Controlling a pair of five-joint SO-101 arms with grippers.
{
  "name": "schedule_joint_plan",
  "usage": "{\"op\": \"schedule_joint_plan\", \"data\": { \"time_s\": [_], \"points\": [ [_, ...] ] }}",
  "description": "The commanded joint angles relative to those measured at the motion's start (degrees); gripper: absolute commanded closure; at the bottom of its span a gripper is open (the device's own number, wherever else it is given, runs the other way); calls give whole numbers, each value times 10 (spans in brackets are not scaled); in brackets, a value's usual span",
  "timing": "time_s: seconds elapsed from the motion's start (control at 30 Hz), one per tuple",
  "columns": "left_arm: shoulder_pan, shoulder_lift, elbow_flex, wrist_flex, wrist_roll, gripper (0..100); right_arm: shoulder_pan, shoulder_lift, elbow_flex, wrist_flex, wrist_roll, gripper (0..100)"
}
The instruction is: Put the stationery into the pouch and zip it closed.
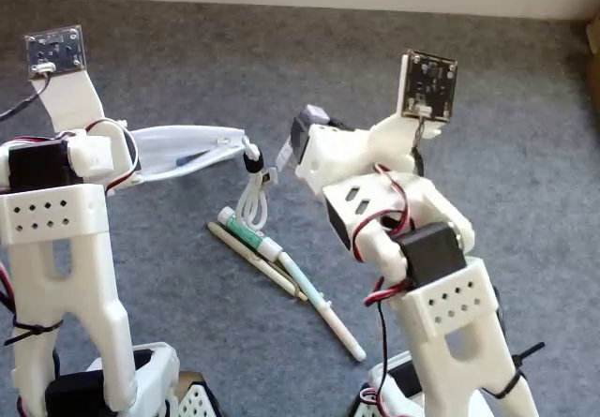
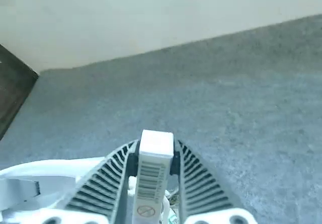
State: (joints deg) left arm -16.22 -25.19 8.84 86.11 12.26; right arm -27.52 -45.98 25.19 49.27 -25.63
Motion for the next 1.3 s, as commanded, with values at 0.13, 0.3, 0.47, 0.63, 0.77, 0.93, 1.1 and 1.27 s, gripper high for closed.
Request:
{"op": "schedule_joint_plan", "data": {
  "time_s": [0.13, 0.3, 0.47, 0.63, 0.77, 0.93, 1.1, 1.27],
  "points": [
    [7, -18, -2, -7, 6, 993, -78, -56, -6, -82, 167, 994],
    [7, -18, 1, -7, 6, 993, -147, -70, -7, -126, 256, 994],
    [7, -18, 7, -11, 5, 993, -190, -66, -1, -167, 302, 994],
    [7, -18, 8, -11, 5, 993, -221, -66, 62, -262, 344, 994],
    [7, -18, 7, -11, 5, 993, -240, -66, 152, -393, 382, 994],
    [7, -18, 8, -11, 5, 993, -244, -66, 239, -523, 396, 994],
    [7, -18, 7, -11, 5, 993, -242, -42, 283, -620, 396, 994],
    [7, -18, 7, -11, 5, 993, -233, 58, 284, -698, 397, 994]
  ]
}}
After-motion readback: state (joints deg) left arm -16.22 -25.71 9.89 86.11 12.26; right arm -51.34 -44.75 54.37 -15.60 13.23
